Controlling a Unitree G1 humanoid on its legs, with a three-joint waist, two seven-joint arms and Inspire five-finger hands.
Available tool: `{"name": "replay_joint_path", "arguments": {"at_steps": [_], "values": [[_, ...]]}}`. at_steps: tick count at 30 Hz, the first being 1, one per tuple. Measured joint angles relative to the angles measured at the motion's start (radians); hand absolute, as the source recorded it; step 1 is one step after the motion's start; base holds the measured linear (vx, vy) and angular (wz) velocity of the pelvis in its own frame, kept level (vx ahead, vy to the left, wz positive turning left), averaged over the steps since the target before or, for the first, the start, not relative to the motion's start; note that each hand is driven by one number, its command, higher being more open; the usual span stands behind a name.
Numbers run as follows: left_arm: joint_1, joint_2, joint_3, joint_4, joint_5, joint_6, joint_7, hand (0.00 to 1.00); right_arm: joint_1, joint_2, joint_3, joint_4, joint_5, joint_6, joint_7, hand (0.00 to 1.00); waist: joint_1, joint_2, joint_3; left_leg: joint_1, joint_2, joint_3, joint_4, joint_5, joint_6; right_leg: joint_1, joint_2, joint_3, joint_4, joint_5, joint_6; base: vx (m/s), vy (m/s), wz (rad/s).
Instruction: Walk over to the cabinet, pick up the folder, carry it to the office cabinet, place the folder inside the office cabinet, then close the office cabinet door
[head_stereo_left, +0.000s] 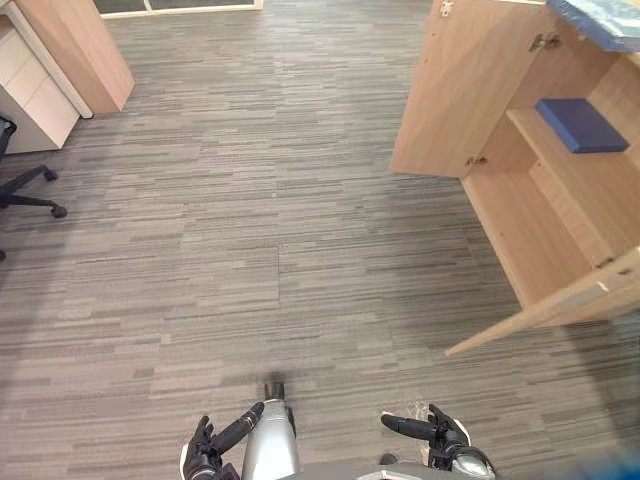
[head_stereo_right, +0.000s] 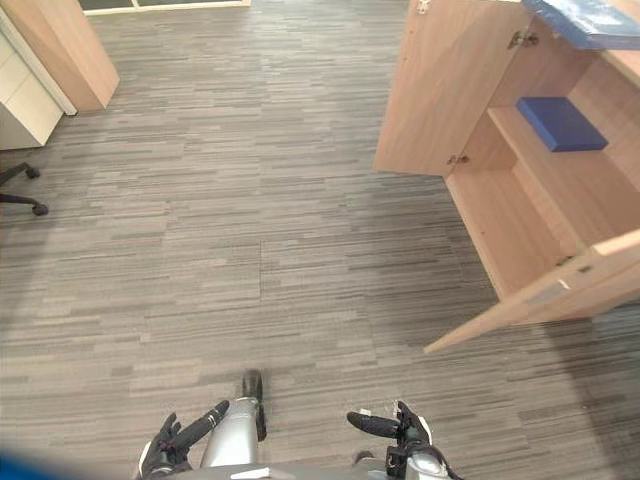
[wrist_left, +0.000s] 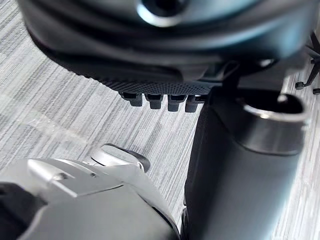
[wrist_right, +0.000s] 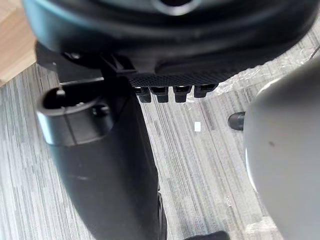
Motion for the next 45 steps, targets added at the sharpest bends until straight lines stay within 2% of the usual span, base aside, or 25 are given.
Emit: {"name": "replay_joint_path", "arguments": {"at_steps": [1, 2, 7, 9, 10, 12, 14, 17, 19, 20, 21, 22, 23, 24, 25, 27, 29, 32, 35, 36, 38, 39, 42, 44, 45], "values": [[-0.013, 0.017, -0.003, 0.023, 0.000, -0.001, 0.005, 1.00, -0.005, 0.007, -0.002, 0.028, -0.001, -0.001, -0.008, 1.00, 0.005, -0.023, -0.002, 0.019, -0.024, 0.054, 0.039, 0.124, -0.006, 0.041, -0.059, 0.003, -0.018, -0.016, 0.023, 0.44, 0.497, -0.43], [-0.014, 0.028, -0.003, 0.026, 0.002, -0.004, 0.009, 1.00, -0.013, 0.022, -0.004, 0.047, -0.003, -0.001, -0.009, 1.00, 0.007, -0.037, -0.008, 0.011, -0.038, 0.074, 0.079, 0.133, 0.000, 0.050, -0.083, 0.006, -0.026, -0.010, 0.022, 0.45, 0.452, -0.38], [-0.020, 0.058, -0.003, 0.084, 0.009, -0.002, 0.029, 1.00, -0.040, 0.070, -0.004, 0.115, -0.038, -0.011, 0.001, 1.00, -0.004, -0.094, -0.097, 0.054, -0.152, 0.147, 0.242, -0.042, 0.112, -0.007, -0.228, 0.012, 0.145, 0.183, -0.029, 0.53, 0.433, -0.33], [-0.013, 0.052, -0.012, 0.108, 0.009, -0.001, 0.031, 1.00, -0.038, 0.049, -0.020, 0.109, -0.037, -0.014, 0.000, 1.00, -0.010, -0.080, -0.105, 0.157, -0.225, 0.154, 0.176, -0.072, 0.137, -0.074, -0.315, -0.024, 0.325, 0.311, -0.134, 0.52, 0.425, -0.18], [-0.008, 0.055, -0.042, 0.121, 0.012, -0.001, 0.034, 1.00, -0.038, 0.031, -0.043, 0.087, -0.037, -0.017, -0.003, 1.00, -0.029, -0.057, -0.104, 0.248, -0.269, 0.167, 0.117, -0.097, 0.176, -0.137, -0.395, -0.092, 0.541, 0.401, -0.207, 0.34, 0.301, 0.07], [-0.020, 0.055, -0.067, 0.136, 0.018, 0.000, 0.039, 1.00, -0.045, 0.025, -0.049, 0.054, -0.029, -0.024, -0.007, 1.00, -0.042, -0.035, -0.086, 0.346, -0.293, 0.164, 0.074, -0.114, 0.202, -0.227, -0.429, -0.172, 0.864, 0.323, -0.245, 0.34, 0.264, 0.08], [-0.024, 0.058, -0.091, 0.165, 0.036, 0.006, 0.038, 1.00, -0.073, 0.024, -0.049, 0.043, 0.005, -0.024, -0.012, 1.00, -0.046, -0.011, -0.068, 0.442, -0.284, 0.170, 0.019, -0.114, 0.203, -0.293, -0.360, -0.238, 0.969, 0.183, -0.202, 0.30, 0.185, -0.27], [-0.064, 0.075, -0.116, 0.226, 0.090, 0.030, 0.017, 1.00, -0.135, 0.014, -0.049, 0.044, 0.042, -0.018, -0.010, 1.00, -0.071, 0.012, -0.023, 0.548, -0.271, 0.174, -0.047, -0.123, 0.188, -0.364, -0.269, -0.397, 0.852, 0.039, -0.157, 0.29, 0.082, -0.25], [-0.082, 0.084, -0.130, 0.230, 0.094, 0.036, -0.005, 1.00, -0.160, 0.010, -0.054, 0.045, 0.054, -0.024, -0.002, 1.00, -0.074, 0.007, 0.009, 0.603, -0.263, 0.201, -0.091, -0.139, 0.166, -0.404, -0.184, -0.532, 0.539, 0.043, -0.141, 0.24, -0.007, -0.15], [-0.089, 0.090, -0.131, 0.230, 0.111, 0.039, -0.015, 1.00, -0.166, 0.012, -0.058, 0.046, 0.088, -0.028, 0.002, 1.00, -0.074, 0.000, 0.014, 0.623, -0.263, 0.208, -0.121, -0.160, 0.150, -0.420, -0.134, -0.578, 0.347, 0.100, -0.142, 0.21, -0.054, -0.01], [-0.091, 0.097, -0.131, 0.230, 0.117, 0.040, -0.020, 1.00, -0.167, 0.016, -0.071, 0.051, 0.103, -0.031, 0.003, 1.00, -0.074, -0.012, 0.021, 0.643, -0.270, 0.210, -0.133, -0.167, 0.139, -0.420, -0.113, -0.585, 0.263, 0.138, -0.148, 0.25, -0.127, 0.04], [-0.089, 0.104, -0.129, 0.229, 0.129, 0.040, -0.023, 1.00, -0.162, 0.019, -0.097, 0.067, 0.143, -0.036, 0.003, 1.00, -0.075, -0.029, 0.019, 0.670, -0.279, 0.207, -0.129, -0.200, 0.118, -0.423, -0.089, -0.583, 0.198, 0.201, -0.201, 0.32, -0.191, -0.01], [-0.082, 0.098, -0.118, 0.230, 0.133, 0.041, -0.019, 1.00, -0.157, 0.014, -0.125, 0.073, 0.164, -0.038, 0.005, 1.00, -0.078, -0.029, 0.011, 0.689, -0.269, 0.203, -0.095, -0.249, 0.099, -0.432, -0.071, -0.546, 0.235, 0.244, -0.301, 0.37, -0.205, -0.05], [-0.079, 0.082, -0.109, 0.231, 0.139, 0.043, -0.018, 1.00, -0.157, 0.004, -0.138, 0.073, 0.171, -0.039, 0.005, 1.00, -0.079, -0.002, 0.003, 0.689, -0.240, 0.208, -0.071, -0.268, 0.086, -0.439, -0.057, -0.551, 0.271, 0.212, -0.309, 0.48, -0.187, -0.15], [-0.072, 0.056, -0.086, 0.230, 0.145, 0.046, -0.019, 1.00, -0.152, 0.003, -0.186, 0.075, 0.192, -0.042, 0.004, 1.00, -0.082, 0.032, -0.014, 0.663, -0.196, 0.216, 0.015, -0.285, 0.065, -0.434, -0.026, -0.573, 0.286, 0.158, -0.299, 0.54, -0.225, -0.21], [-0.083, 0.046, -0.047, 0.220, 0.139, 0.046, -0.021, 1.00, -0.144, 0.018, -0.264, 0.091, 0.203, -0.040, 0.000, 1.00, -0.096, 0.043, -0.012, 0.556, -0.106, 0.194, 0.311, -0.276, 0.058, -0.387, 0.027, -0.576, 0.259, 0.121, -0.293, 0.53, -0.281, -0.22], [-0.075, 0.011, 0.020, 0.193, 0.113, 0.046, -0.018, 1.00, -0.111, 0.018, -0.297, 0.087, 0.202, -0.033, -0.006, 1.00, -0.089, 0.070, -0.007, 0.417, 0.025, 0.157, 0.742, -0.168, 0.036, -0.295, 0.120, -0.544, 0.224, 0.070, -0.291, 0.53, -0.244, -0.61], [-0.080, 0.023, 0.040, 0.150, 0.077, 0.038, -0.017, 1.00, -0.069, 0.020, -0.328, 0.118, 0.195, -0.026, -0.016, 1.00, -0.072, 0.026, 0.008, 0.228, 0.061, 0.148, 1.005, -0.193, 0.048, -0.150, 0.177, -0.467, 0.174, 0.001, -0.255, 0.49, -0.135, -0.67], [-0.080, 0.043, 0.037, 0.132, 0.068, 0.025, -0.013, 1.00, -0.069, 0.000, -0.325, 0.176, 0.151, -0.010, -0.016, 1.00, -0.062, -0.005, 0.018, 0.081, 0.004, 0.114, 0.836, -0.205, 0.055, -0.069, 0.192, -0.392, 0.093, 0.003, -0.235, 0.43, -0.046, -0.84], [-0.077, 0.041, 0.041, 0.131, 0.063, 0.020, -0.003, 1.00, -0.081, -0.009, -0.324, 0.202, 0.145, 0.000, -0.016, 1.00, -0.050, -0.015, 0.028, 0.055, -0.043, 0.045, 0.604, -0.208, 0.042, -0.032, 0.195, -0.334, 0.069, 0.004, -0.228, 0.41, 0.040, -1.10], [-0.079, 0.034, 0.048, 0.129, 0.059, 0.017, -0.001, 1.00, -0.083, -0.011, -0.320, 0.204, 0.132, 0.005, -0.016, 1.00, -0.039, -0.015, 0.029, 0.050, -0.076, -0.055, 0.411, -0.199, 0.031, -0.011, 0.194, -0.286, 0.060, -0.005, -0.212, 0.47, 0.136, -1.14], [-0.079, 0.015, 0.077, 0.131, 0.048, 0.017, 0.006, 1.00, -0.086, -0.011, -0.292, 0.201, 0.117, 0.002, -0.015, 1.00, -0.023, -0.006, 0.026, 0.069, -0.089, -0.192, 0.156, -0.156, 0.002, 0.021, 0.194, -0.216, 0.054, -0.022, -0.183, 0.44, 0.157, -1.14], [-0.067, -0.008, 0.106, 0.160, 0.003, 0.018, 0.021, 1.00, -0.070, -0.011, -0.275, 0.199, 0.116, -0.004, -0.015, 1.00, -0.014, 0.013, 0.004, 0.083, -0.089, -0.258, 0.054, -0.053, -0.016, 0.084, 0.167, -0.149, 0.053, -0.067, -0.106, 0.48, 0.277, -1.06], [-0.038, -0.014, 0.120, 0.180, -0.027, 0.017, 0.032, 1.00, -0.038, 0.000, -0.255, 0.191, 0.115, -0.012, -0.014, 1.00, -0.011, -0.008, -0.049, 0.091, -0.147, -0.238, 0.100, 0.072, 0.008, 0.083, 0.091, -0.109, 0.099, -0.101, -0.047, 0.51, 0.354, -0.73], [-0.040, -0.013, 0.137, 0.190, -0.048, 0.017, 0.034, 1.00, -0.029, 0.004, -0.248, 0.189, 0.115, -0.018, -0.014, 1.00, -0.010, -0.021, -0.057, 0.099, -0.175, -0.220, 0.110, 0.081, 0.009, 0.063, 0.052, -0.106, 0.157, -0.109, -0.032, 0.56, 0.427, -0.58]]}}
